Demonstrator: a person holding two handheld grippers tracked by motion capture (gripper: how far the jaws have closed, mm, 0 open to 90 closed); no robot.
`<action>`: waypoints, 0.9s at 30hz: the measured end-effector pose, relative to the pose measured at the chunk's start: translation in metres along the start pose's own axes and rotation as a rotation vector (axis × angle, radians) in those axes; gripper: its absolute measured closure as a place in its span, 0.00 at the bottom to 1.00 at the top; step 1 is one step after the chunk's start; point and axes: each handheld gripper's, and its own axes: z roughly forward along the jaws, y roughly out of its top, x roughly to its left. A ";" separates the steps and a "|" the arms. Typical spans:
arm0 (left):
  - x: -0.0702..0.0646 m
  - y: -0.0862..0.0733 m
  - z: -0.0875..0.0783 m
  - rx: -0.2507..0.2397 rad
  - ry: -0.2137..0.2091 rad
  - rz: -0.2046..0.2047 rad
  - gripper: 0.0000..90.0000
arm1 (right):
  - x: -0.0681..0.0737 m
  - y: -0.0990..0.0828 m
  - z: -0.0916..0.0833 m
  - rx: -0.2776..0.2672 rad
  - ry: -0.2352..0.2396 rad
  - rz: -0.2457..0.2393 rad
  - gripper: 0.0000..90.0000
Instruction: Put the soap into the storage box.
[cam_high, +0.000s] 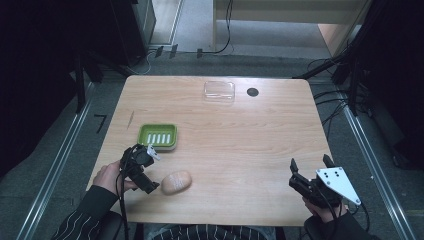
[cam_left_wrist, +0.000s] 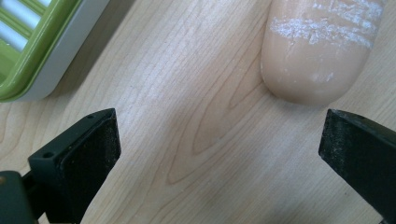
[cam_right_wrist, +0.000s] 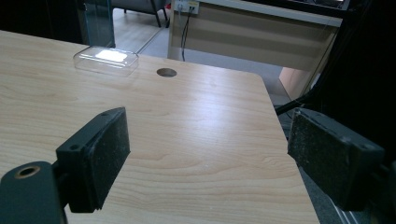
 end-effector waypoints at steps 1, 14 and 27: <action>0.000 0.000 0.000 0.000 -0.003 -0.001 0.00 | 0.000 0.000 0.000 -0.001 0.000 0.000 0.15; -0.002 0.001 -0.001 0.007 -0.019 0.006 0.00 | 0.002 0.001 -0.001 -0.003 -0.002 -0.014 0.15; -0.005 0.006 -0.006 -0.012 -0.030 0.007 0.00 | 0.004 0.001 0.001 0.000 0.002 -0.031 0.15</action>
